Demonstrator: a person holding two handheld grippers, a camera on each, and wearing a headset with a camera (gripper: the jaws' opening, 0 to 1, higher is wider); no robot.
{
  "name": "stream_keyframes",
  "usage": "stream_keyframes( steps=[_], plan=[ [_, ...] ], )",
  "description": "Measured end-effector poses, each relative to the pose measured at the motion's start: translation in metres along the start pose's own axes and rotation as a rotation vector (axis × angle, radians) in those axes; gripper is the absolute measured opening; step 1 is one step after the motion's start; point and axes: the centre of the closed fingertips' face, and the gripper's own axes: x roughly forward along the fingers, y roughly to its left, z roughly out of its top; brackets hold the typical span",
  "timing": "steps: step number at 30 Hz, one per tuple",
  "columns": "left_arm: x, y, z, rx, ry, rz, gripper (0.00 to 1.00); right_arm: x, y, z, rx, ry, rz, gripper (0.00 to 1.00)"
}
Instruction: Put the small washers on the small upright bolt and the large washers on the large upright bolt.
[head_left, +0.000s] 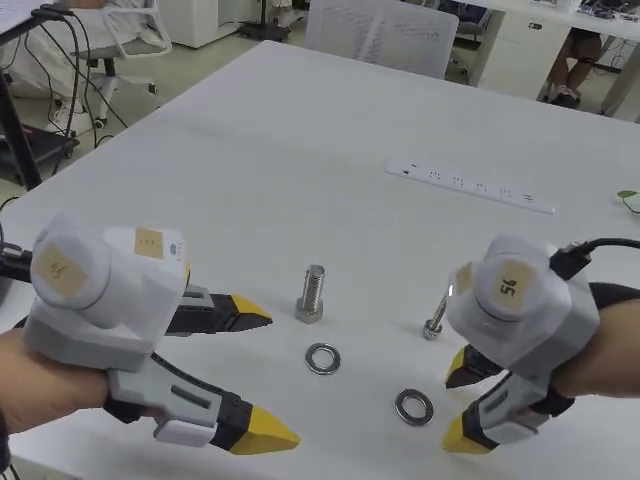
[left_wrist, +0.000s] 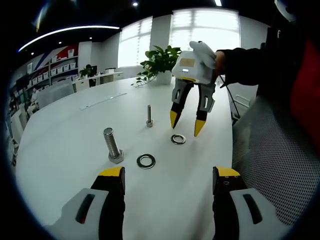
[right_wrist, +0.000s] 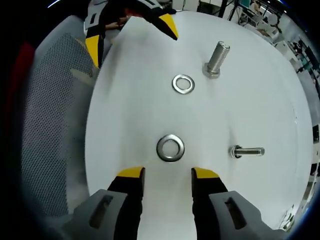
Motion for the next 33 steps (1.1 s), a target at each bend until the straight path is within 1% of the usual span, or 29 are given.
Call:
stream_keyframes(
  steps=[4, 11, 22, 28, 33],
  plan=[
    [0.000, 0.000, 0.001, 0.003, -0.001, 0.000, 0.71, 0.001, 0.003, 0.008, -0.021, -0.005, 0.003, 0.46],
    [-0.001, 0.001, 0.003, 0.004, -0.005, 0.002, 0.71, 0.005, 0.005, 0.019, -0.051, -0.008, 0.007, 0.51],
    [-0.002, 0.003, 0.004, 0.002, -0.013, 0.008, 0.71, 0.009, 0.005, 0.029, -0.086, 0.001, 0.012, 0.51],
    [-0.002, 0.004, 0.005, -0.001, -0.018, 0.010, 0.71, 0.012, 0.003, 0.028, -0.084, 0.007, 0.019, 0.51],
    [-0.002, 0.004, 0.005, -0.002, -0.017, 0.009, 0.71, 0.013, 0.002, 0.029, -0.072, -0.002, 0.024, 0.51]
  ],
)
